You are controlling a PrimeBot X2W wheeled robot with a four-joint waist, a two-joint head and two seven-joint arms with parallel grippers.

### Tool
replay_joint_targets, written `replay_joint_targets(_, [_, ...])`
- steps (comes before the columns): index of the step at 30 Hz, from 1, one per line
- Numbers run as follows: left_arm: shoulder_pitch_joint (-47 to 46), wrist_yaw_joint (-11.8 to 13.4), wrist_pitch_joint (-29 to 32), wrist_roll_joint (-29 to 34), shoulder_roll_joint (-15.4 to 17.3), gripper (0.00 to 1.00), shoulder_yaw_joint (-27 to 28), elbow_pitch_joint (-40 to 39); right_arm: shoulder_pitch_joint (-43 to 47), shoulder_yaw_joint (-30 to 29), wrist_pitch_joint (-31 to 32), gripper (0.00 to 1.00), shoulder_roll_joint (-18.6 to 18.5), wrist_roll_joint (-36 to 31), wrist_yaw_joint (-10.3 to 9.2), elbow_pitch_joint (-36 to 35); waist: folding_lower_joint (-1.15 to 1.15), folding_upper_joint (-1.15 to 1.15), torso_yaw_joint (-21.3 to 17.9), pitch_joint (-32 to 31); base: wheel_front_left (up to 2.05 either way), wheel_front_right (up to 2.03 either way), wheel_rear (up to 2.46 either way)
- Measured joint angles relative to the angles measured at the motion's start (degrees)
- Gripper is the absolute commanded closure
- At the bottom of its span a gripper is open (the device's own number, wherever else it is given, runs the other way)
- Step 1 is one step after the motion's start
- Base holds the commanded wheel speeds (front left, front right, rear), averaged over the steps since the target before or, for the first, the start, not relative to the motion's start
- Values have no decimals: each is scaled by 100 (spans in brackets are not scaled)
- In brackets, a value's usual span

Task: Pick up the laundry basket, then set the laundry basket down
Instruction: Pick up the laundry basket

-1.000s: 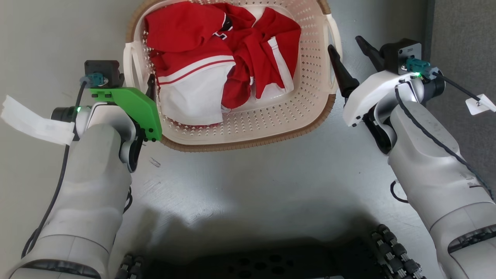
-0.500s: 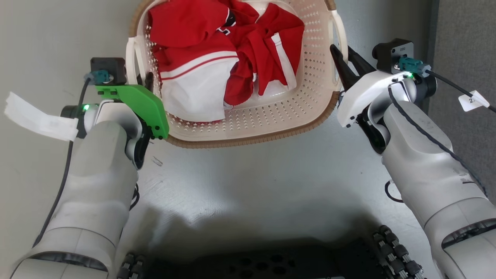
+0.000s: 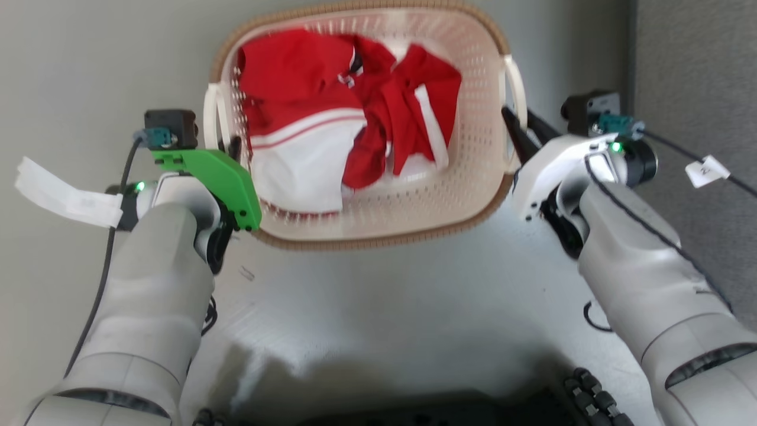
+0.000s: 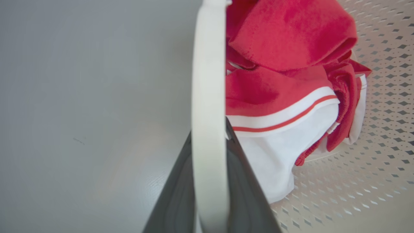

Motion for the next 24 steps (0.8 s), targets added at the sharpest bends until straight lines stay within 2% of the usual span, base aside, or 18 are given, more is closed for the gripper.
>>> replay_joint_targets(10, [378,-112,385,-328,-25,100,-67,334,329,180,286,100,124,391,33,338,0,0,-83,-733,0,0,0])
replay_joint_targets(24, [831,-126,938,-528,-48,100,-125,517,856,403,758,100,200,894,34,499,0,0,-218,-1862,0,0,0])
